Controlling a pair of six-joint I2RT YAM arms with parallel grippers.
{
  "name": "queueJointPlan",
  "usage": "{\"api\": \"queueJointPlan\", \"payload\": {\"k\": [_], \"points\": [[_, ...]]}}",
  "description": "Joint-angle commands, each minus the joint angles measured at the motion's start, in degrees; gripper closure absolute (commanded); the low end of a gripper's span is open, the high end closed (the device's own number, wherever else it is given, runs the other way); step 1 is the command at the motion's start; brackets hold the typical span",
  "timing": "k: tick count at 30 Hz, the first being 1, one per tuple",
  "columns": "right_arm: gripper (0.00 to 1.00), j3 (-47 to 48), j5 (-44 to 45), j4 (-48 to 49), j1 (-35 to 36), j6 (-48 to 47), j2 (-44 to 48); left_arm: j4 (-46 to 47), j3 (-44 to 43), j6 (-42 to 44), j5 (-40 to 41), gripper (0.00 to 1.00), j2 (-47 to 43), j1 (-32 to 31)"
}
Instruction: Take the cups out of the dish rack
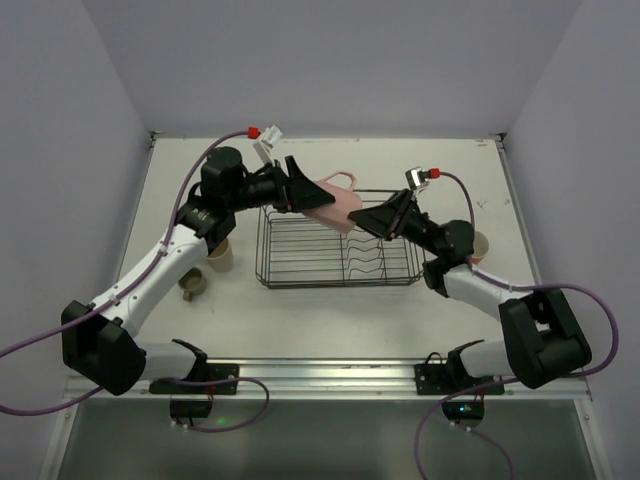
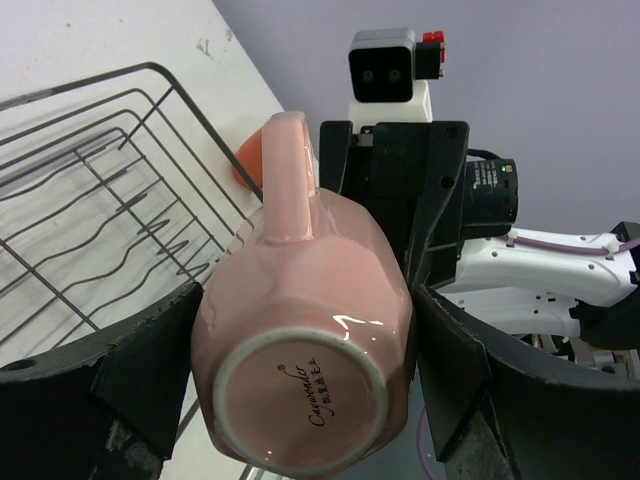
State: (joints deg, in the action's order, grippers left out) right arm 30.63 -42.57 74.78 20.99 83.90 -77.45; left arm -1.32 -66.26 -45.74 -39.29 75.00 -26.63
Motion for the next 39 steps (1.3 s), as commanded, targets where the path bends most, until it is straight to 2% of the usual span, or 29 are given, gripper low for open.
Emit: {"api": "queueJointPlan", "payload": {"k": [1, 7, 11, 13, 20, 24, 29, 31, 32, 33, 35, 36, 38, 39], "points": [[0.49, 3.11, 2.4, 20.58, 0.01, 1.18, 2.39, 7.39, -0.1, -2.08, -3.6, 1.0, -1.79, 0.44], [0.49, 4.35, 2.93, 20.58, 0.01, 2.76, 3.09, 8.35, 0.6, -2.51, -3.69, 1.0, -1.61, 0.62], [0.53, 4.79, 2.75, 20.66, 0.1, 3.47, 2.48, 10.02, 1.4, -3.48, -4.22, 1.0, -1.61, 0.62], [0.61, 4.7, 2.75, 20.67, 0.28, 3.55, 2.31, 10.2, 1.48, -3.48, -4.22, 1.0, -1.61, 0.62], [0.76, 6.02, 2.31, 20.66, 0.98, 3.9, 1.78, 12.57, 2.27, -4.88, -5.53, 1.0, -1.0, 0.7], [1.0, 7.16, 1.7, 20.58, 1.07, 3.82, 1.51, 14.24, 3.42, -5.77, -6.41, 1.0, -0.91, 0.79], [1.0, 8.48, -0.94, 20.58, 1.15, 3.73, 0.81, 16.09, 3.77, -6.82, -9.57, 1.0, -0.3, 0.97], [1.0, 8.57, -2.87, 20.49, 1.15, 3.55, 0.9, 15.48, 3.51, -6.3, -10.63, 0.85, -0.12, 1.23], [1.0, 8.39, -3.22, 20.49, 1.15, 3.64, 0.9, 15.12, 3.16, -5.95, -10.89, 0.73, -0.12, 1.23], [1.0, 7.69, -3.92, 20.32, 1.15, 3.38, 1.07, 14.86, 3.07, -5.6, -11.25, 0.56, -0.21, 1.32], [1.0, 7.08, -4.45, 19.96, 1.15, 3.03, 1.51, 14.86, 2.54, -5.42, -12.21, 0.38, -0.21, 1.41], [1.0, 6.38, -4.63, 19.96, 1.15, 2.42, 1.6, 15.12, 2.36, -5.42, -12.56, 0.23, -0.29, 1.41], [1.0, 5.67, -4.98, 19.7, 1.07, 1.97, 2.21, 15.73, 2.1, -5.59, -13.18, 0.12, -0.91, 1.32], [1.0, 5.14, -5.07, 19.52, 1.07, 1.71, 2.39, 16.43, 2.01, -5.59, -13.27, 0.02, -1.26, 1.41]]}}
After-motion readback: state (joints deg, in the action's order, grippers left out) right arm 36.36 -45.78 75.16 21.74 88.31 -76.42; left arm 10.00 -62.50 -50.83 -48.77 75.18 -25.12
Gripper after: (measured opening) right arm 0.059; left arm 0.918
